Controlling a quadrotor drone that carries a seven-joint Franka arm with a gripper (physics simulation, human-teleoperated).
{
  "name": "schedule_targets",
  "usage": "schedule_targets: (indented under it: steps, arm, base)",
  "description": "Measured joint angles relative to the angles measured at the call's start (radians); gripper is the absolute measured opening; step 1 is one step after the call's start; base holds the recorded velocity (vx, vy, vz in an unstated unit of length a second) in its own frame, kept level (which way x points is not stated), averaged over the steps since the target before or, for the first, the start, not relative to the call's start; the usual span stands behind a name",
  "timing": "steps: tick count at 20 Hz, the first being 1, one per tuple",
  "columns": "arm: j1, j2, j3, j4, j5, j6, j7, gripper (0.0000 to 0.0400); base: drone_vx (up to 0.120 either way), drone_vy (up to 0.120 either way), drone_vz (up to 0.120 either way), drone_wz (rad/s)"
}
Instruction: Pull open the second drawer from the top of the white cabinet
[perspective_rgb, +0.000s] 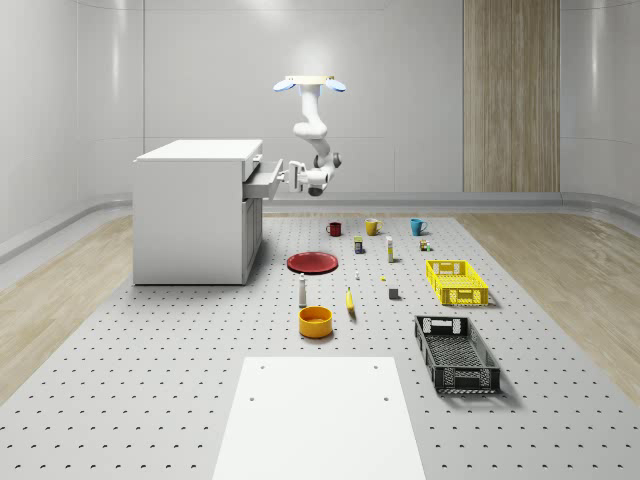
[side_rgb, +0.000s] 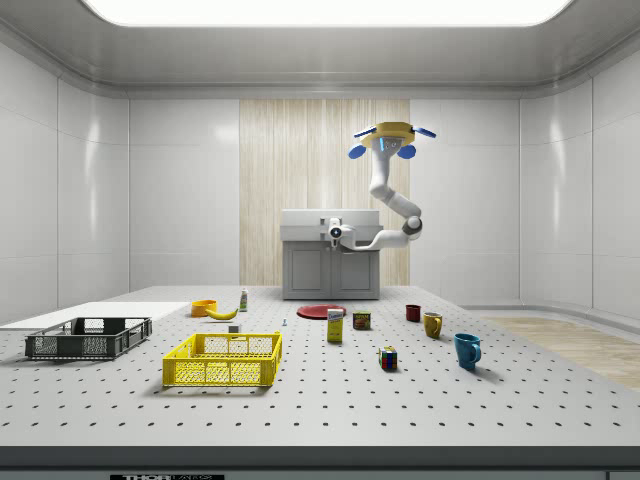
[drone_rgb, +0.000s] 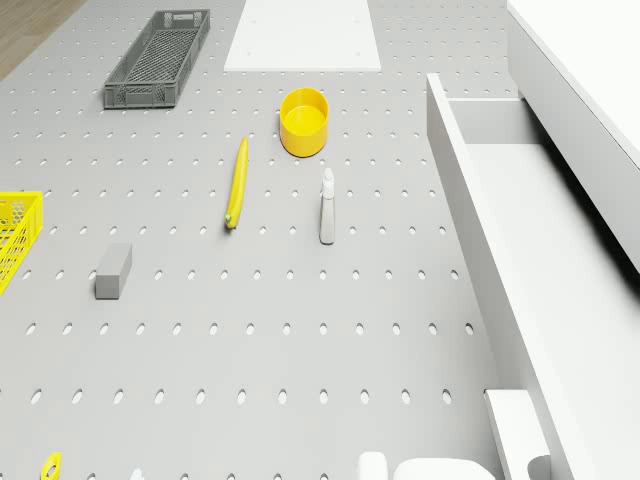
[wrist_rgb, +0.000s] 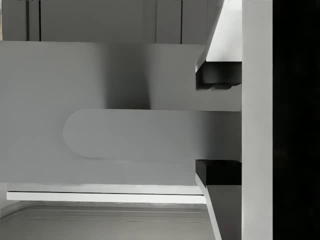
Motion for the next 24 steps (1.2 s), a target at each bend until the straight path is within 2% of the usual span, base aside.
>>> schedule_targets:
  steps: [3,4,5,8,9,10,13,14,15,16,17,18,19,20,21,22,23,24]
  arm:
    - [0.001,-0.007,-0.030,0.002,-0.021,-0.016,0.027,0.0144]
    - [0.004,-0.023,-0.038,0.010,-0.050,-0.017,0.050,0.0184]
    - [0.006,-0.018,-0.054,0.003,-0.052,-0.021,0.007,0.0166]
    - [0.007,-0.024,-0.084,0.009,-0.072,-0.038,0.029,0.0139]
    - [0.008,-0.032,-0.093,0.016,-0.088,-0.044,0.068,0.0168]
    - [0.013,-0.042,-0.104,0.020,-0.107,-0.046,0.072,0.0184]
    - [0.018,-0.047,-0.139,0.025,-0.133,-0.060,0.071,0.0162]
    - [0.018,-0.037,-0.157,0.019,-0.136,-0.067,0.018,0.0151]
    - [0.007,-0.024,-0.165,0.021,-0.137,-0.085,-0.004,0.0163]
    - [-0.004,-0.009,-0.180,0.015,-0.159,-0.100,-0.063,0.0275]
    - [-0.022,0.033,-0.217,-0.009,-0.183,-0.154,-0.157,0.0400]
    - [-0.073,0.125,-0.229,-0.033,-0.066,-0.263,-0.282,0.0332]
    - [-0.146,0.214,-0.207,-0.031,-0.012,-0.362,-0.259,0.0293]
    - [-0.225,0.250,-0.162,0.008,0.001,-0.421,-0.219,0.0270]
    - [-0.261,0.234,-0.135,0.023,0.010,-0.429,-0.168,0.0155]
    - [-0.283,0.200,-0.116,0.043,0.011,-0.432,-0.059,0.0000]
    - [-0.291,0.144,-0.123,0.060,-0.075,-0.412,-0.002,0.0026]
    - [-0.286,0.121,-0.134,0.067,-0.101,-0.413,0.001,0.0086]
  base:
    - [0.000,0.000,0.000,0.000]
    - [0.000,0.000,0.000,0.000]
    - [0.000,0.000,0.000,0.000]
    - [0.000,0.000,0.000,0.000]
    - [0.000,0.000,0.000,0.000]
    - [0.000,0.000,0.000,0.000]
    - [0.000,0.000,0.000,0.000]
    - [0.000,0.000,0.000,0.000]
    - [0.000,0.000,0.000,0.000]
    - [0.000,0.000,0.000,0.000]
    - [0.000,0.000,0.000,0.000]
    - [0.000,0.000,0.000,0.000]
    - [0.000,0.000,0.000,0.000]
    - [0.000,0.000,0.000,0.000]
    - [0.000,0.000,0.000,0.000]
    - [0.000,0.000,0.000,0.000]
    - [0.000,0.000,0.000,0.000]
    - [0.000,0.000,0.000,0.000]
